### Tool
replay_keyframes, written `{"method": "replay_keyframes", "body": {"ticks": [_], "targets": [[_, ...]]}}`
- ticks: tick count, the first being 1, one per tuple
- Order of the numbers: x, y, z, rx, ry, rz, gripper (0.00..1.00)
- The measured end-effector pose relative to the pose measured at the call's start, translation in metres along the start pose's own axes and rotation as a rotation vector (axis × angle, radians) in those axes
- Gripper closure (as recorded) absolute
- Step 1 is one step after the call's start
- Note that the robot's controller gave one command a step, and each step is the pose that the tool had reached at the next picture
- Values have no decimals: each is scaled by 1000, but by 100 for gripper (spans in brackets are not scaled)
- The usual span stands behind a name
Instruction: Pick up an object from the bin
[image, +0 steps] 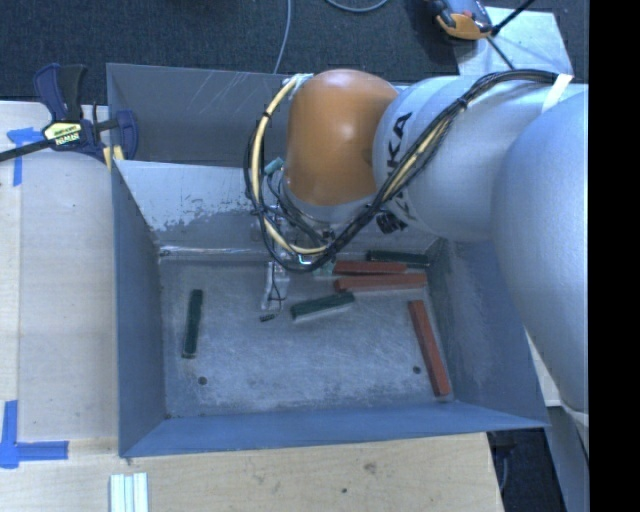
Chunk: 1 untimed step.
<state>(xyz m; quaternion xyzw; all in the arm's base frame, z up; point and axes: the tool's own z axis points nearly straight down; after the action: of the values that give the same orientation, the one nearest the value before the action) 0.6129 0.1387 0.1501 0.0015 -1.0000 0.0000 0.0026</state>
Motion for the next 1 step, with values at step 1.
{"method": "replay_keyframes", "body": {"ticks": [1], "targets": [[-2,0,-5,-1,-8,2,0]]}}
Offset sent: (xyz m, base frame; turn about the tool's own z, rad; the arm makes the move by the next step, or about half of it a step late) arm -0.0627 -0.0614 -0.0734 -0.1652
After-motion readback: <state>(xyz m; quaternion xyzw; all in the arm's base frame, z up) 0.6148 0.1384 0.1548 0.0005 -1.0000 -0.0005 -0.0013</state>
